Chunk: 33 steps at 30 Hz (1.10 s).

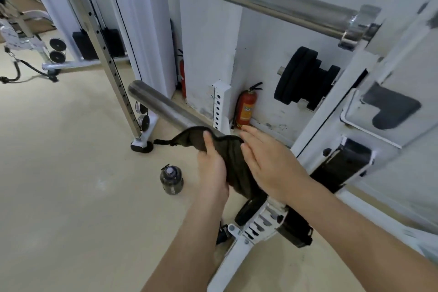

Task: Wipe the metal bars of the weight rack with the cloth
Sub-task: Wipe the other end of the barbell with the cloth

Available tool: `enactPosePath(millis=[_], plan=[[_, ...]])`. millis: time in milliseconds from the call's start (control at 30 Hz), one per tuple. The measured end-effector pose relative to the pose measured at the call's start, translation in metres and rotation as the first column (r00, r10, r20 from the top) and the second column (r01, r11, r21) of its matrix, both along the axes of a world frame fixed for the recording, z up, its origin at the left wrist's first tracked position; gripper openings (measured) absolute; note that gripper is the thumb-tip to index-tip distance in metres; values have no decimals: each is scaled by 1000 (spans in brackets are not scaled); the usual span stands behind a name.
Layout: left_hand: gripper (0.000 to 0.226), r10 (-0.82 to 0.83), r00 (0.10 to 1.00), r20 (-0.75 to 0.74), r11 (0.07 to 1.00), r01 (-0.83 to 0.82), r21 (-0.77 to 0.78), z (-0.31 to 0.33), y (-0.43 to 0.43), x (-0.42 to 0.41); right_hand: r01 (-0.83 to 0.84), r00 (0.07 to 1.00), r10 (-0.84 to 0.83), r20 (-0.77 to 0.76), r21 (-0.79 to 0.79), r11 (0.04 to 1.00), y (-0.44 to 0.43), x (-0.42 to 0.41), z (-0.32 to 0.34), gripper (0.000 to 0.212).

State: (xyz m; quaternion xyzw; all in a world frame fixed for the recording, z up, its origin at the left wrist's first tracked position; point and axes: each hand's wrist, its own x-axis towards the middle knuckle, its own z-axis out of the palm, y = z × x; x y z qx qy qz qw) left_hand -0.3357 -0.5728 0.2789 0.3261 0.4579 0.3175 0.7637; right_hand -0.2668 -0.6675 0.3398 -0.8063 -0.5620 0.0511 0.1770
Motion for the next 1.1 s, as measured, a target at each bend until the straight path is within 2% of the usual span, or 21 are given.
enactPosePath(millis=[67,133,200,267,300,333,367,400,433,500,533,600,667,733,800,867,933,967,1033,1067,1100], plan=[[36,-80,966,-244,966,136,222,3,-18,-22,-30,999,32,-15,135,990,-32,-9,11,37],[31,1,923,-385,899,168,405,10,-30,-46,-21,1000,24,-9,310,951,-76,-19,13,30],[33,-26,955,-295,847,178,501,33,-49,-62,109,994,-101,-41,424,899,-115,-23,4,24],[42,-246,942,-227,767,333,549,46,-71,-59,277,960,-270,-77,409,870,-139,-19,-13,15],[48,-345,881,-323,627,472,619,47,-80,-53,351,935,-347,-80,372,859,-147,-16,-21,13],[52,-374,802,-465,389,591,706,43,-87,-46,409,910,-407,-76,321,854,-154,-13,-26,12],[56,-309,723,-618,122,675,728,32,-91,-37,453,889,-454,-52,239,859,-159,-9,-30,20],[58,-208,680,-703,-58,709,703,25,-94,-30,470,881,-474,10,117,875,-165,-6,-33,34],[58,-136,656,-743,-127,732,669,24,-93,-26,471,880,-467,88,-39,881,-169,-2,-32,46],[57,-25,644,-765,-192,748,636,25,-86,-17,419,907,-380,183,-286,862,-175,7,-27,44],[57,16,626,-779,-220,763,608,27,-83,-10,371,927,-330,176,-333,867,-176,12,-25,38],[51,68,566,-821,-230,810,539,37,-79,5,300,953,-264,150,-331,895,-177,18,-25,34],[43,100,496,-863,-189,861,473,48,-72,23,266,959,-222,176,-292,919,-179,22,-29,35],[35,166,392,-905,-199,912,359,48,-59,38,257,959,-211,188,-276,926,-180,20,-32,35],[39,240,315,-918,-110,949,296,49,-40,43,246,961,-194,197,-293,924,-180,22,-32,36],[48,225,377,-898,34,918,394,51,-27,38,234,965,-185,185,-295,926,-178,25,-32,37],[50,-7,600,-800,167,789,591,52,-36,26,222,973,-193,125,-291,931,-177,29,-32,39],[47,-132,673,-727,200,737,646,52,-49,17,209,978,-197,72,-300,931,-176,32,-31,40],[36,-222,699,-679,45,703,709,46,-83,-1,167,969,-217,-116,-337,927,-173,41,-30,40],[29,-217,710,-670,-39,680,732,36,-93,-10,127,940,-228,-255,-360,924,-171,45,-28,39],[22,-221,728,-649,-75,651,756,27,-96,-19,85,883,-245,-401,-376,923,-170,49,-26,40]])
